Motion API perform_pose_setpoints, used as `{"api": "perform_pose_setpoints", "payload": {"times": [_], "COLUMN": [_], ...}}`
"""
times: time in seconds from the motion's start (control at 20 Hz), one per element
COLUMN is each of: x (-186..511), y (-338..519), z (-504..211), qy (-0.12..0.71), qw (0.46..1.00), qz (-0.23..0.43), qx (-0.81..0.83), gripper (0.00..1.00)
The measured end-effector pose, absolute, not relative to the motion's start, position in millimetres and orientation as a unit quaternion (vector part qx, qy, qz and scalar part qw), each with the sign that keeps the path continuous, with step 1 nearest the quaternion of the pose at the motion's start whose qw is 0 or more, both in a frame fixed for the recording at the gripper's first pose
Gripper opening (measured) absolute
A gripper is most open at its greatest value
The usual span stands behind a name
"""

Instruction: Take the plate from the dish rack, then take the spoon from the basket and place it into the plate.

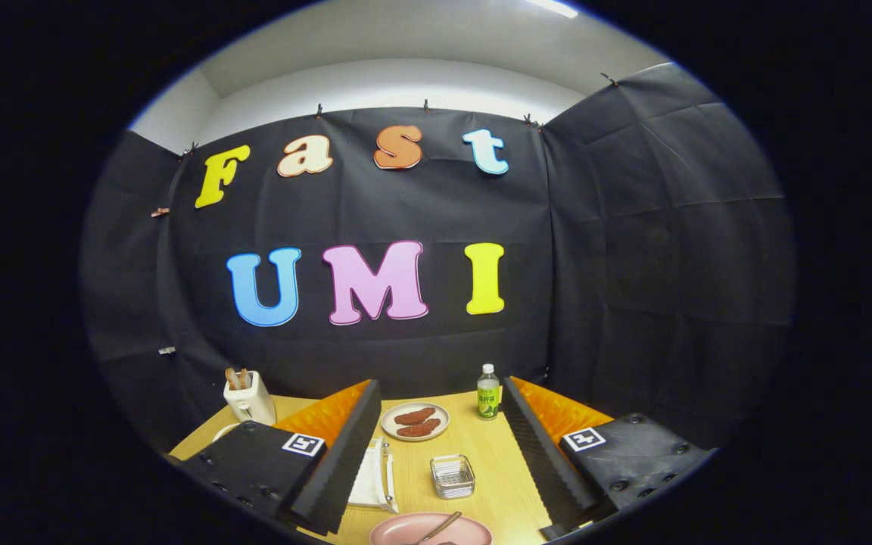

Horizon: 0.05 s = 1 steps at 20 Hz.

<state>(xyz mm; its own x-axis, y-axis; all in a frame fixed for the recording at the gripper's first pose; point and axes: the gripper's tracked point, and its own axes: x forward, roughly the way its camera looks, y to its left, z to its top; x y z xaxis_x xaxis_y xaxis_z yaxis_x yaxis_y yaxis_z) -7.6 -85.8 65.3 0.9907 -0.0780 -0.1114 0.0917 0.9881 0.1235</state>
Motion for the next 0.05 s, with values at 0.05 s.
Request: {"api": "perform_pose_setpoints", "payload": {"times": [0.05], "x": [-4.6], "y": [-84.8], "z": [65.5], "qy": [0.055], "qw": [0.996], "qz": [-0.041], "qx": [0.065], "gripper": [0.98]}}
